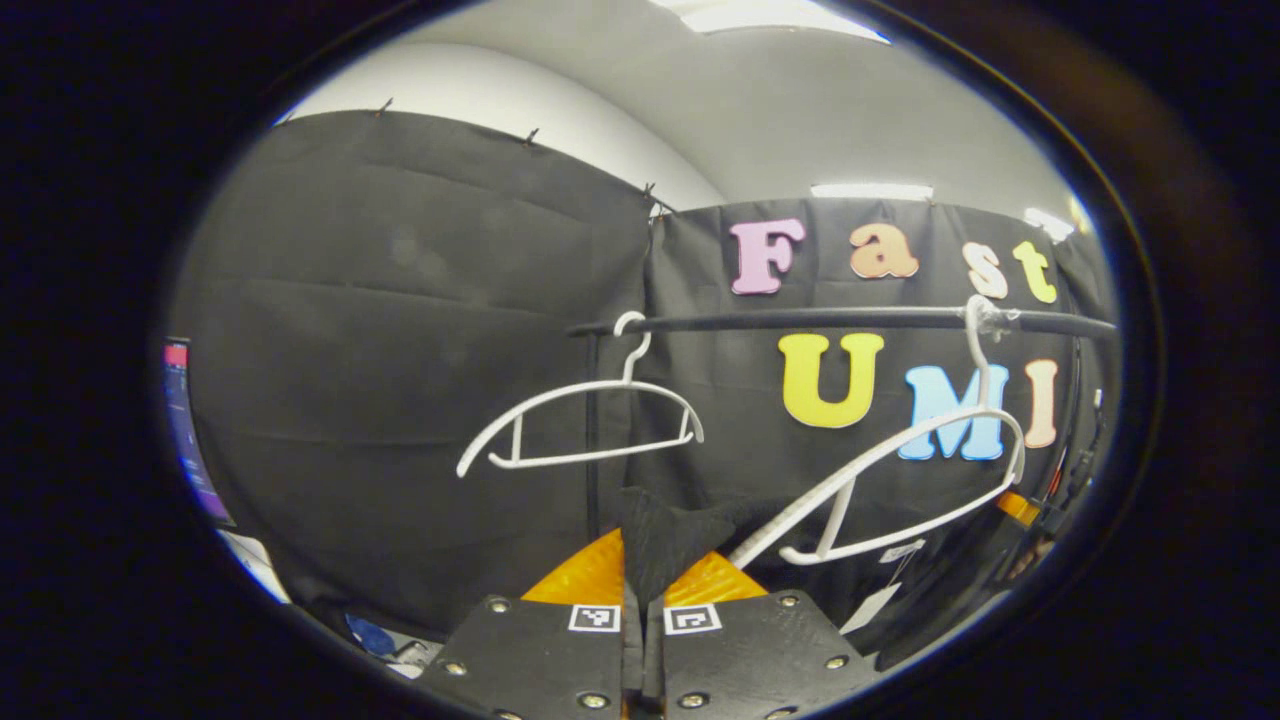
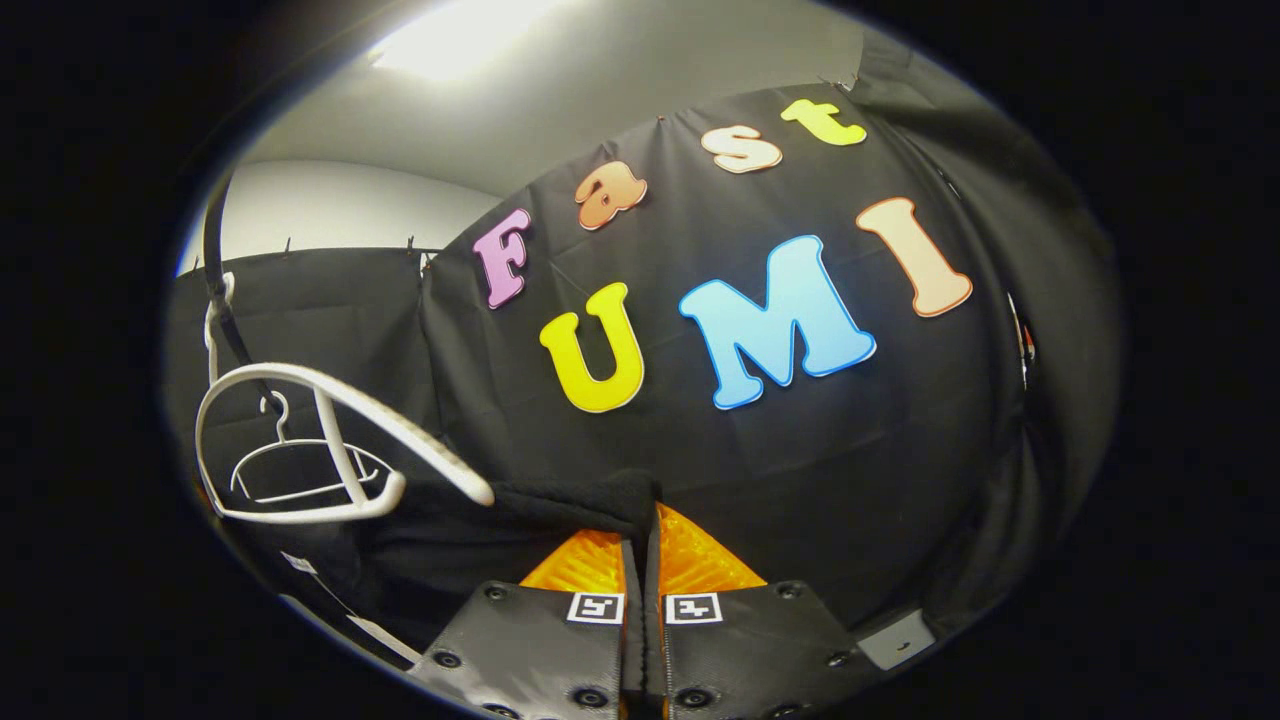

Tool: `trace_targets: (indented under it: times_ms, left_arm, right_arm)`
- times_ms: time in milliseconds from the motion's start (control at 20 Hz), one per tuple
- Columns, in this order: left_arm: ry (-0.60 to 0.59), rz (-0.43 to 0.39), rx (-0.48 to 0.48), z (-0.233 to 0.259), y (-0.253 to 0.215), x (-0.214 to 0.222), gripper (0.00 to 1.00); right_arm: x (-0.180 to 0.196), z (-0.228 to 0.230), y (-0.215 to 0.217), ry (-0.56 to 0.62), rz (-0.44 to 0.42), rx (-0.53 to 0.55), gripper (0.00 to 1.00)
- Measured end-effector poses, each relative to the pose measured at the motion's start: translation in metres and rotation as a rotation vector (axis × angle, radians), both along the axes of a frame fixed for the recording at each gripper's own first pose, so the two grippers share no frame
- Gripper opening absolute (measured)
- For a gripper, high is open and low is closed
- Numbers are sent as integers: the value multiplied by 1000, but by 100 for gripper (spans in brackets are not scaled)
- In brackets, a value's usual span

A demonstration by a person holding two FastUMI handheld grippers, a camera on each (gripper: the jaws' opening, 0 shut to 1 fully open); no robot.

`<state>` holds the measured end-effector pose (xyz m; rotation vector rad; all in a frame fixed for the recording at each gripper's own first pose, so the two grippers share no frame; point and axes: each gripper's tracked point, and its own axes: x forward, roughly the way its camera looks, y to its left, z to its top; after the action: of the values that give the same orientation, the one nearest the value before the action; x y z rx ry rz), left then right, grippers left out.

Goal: Grasp the clothes on the hanger with both hands and then place them into the laundry hamper below.

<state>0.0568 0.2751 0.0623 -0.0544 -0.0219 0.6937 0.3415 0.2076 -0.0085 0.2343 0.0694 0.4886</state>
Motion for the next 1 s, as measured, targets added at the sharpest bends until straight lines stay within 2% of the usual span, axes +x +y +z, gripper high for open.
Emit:
trace_targets:
  times_ms: [200, 500, 600, 850, 1000]
  left_arm:
    - [7, 0, -71, -21, 5, -11, 1]
    - [94, -25, -69, -55, 5, -21, 1]
    - [148, -45, -28, -64, -1, -28, 1]
    - [206, -161, 8, -75, -7, -32, 2]
    - [253, -264, 28, -89, -16, -29, 2]
  right_arm:
    - [-10, -15, -5, 29, 0, -11, 1]
    - [-36, -42, -23, 90, -43, -70, 1]
    - [-51, -45, -30, 89, -71, -101, 0]
    - [-86, -52, -49, 115, -171, -146, 0]
    - [-113, -60, -61, 128, -237, -187, 0]
